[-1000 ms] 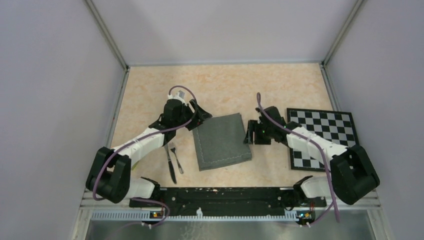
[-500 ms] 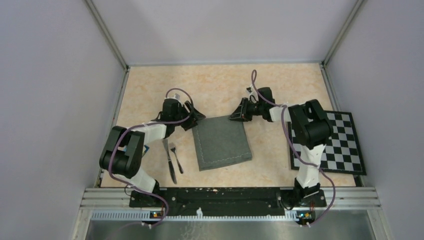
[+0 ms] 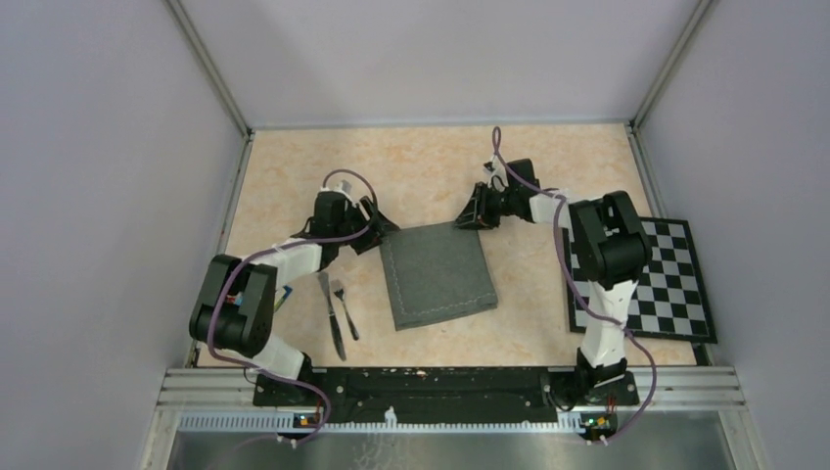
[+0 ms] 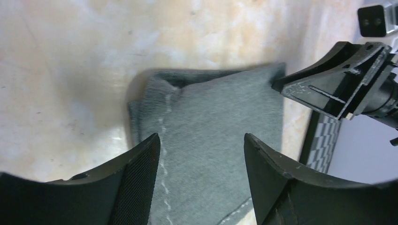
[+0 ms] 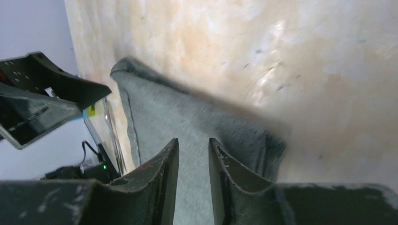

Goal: Fold the napkin into a case and place the utensils inside
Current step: Smooth out the lower triangle-folded napkin at the center of the board.

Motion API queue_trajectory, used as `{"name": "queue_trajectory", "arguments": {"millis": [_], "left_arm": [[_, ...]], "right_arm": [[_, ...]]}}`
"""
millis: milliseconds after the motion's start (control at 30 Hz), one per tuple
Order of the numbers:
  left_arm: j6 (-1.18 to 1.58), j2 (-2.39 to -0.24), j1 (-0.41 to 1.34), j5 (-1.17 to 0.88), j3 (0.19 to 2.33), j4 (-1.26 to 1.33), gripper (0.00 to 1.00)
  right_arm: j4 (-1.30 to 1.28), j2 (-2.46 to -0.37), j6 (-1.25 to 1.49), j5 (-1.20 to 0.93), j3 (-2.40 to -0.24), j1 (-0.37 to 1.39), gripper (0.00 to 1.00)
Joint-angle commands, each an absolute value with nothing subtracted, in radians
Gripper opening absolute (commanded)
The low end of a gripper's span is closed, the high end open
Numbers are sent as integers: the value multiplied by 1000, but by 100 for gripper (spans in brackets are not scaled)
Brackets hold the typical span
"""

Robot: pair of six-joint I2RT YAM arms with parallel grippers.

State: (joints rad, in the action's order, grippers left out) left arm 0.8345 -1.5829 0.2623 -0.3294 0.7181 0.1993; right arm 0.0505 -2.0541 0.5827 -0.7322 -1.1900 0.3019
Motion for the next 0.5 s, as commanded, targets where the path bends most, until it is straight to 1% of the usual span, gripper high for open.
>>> {"name": "queue_trajectory", "arguments": {"millis": [0, 100, 200, 300, 400, 467], "left_arm": [[811, -1463, 265, -400, 792, 166, 72], [850, -1486, 267, -450, 802, 212, 73], [878, -1573, 267, -491, 802, 282, 72], [878, -1676, 265, -459, 795, 336, 71], [842, -1752, 265, -400, 804, 333, 71], [811, -1779, 265, -374, 816, 311, 70]], "right_arm": [[-86, -1891, 513, -711, -1242, 340, 32], [-48, -1828, 553, -745, -1129, 345, 32], [16, -1769, 581, -769, -990, 343, 32], [81, -1708, 600, -797, -839, 340, 29], [116, -1656, 594, -777, -696, 334, 26], [96, -1644, 561, -739, -641, 332, 26]]}}
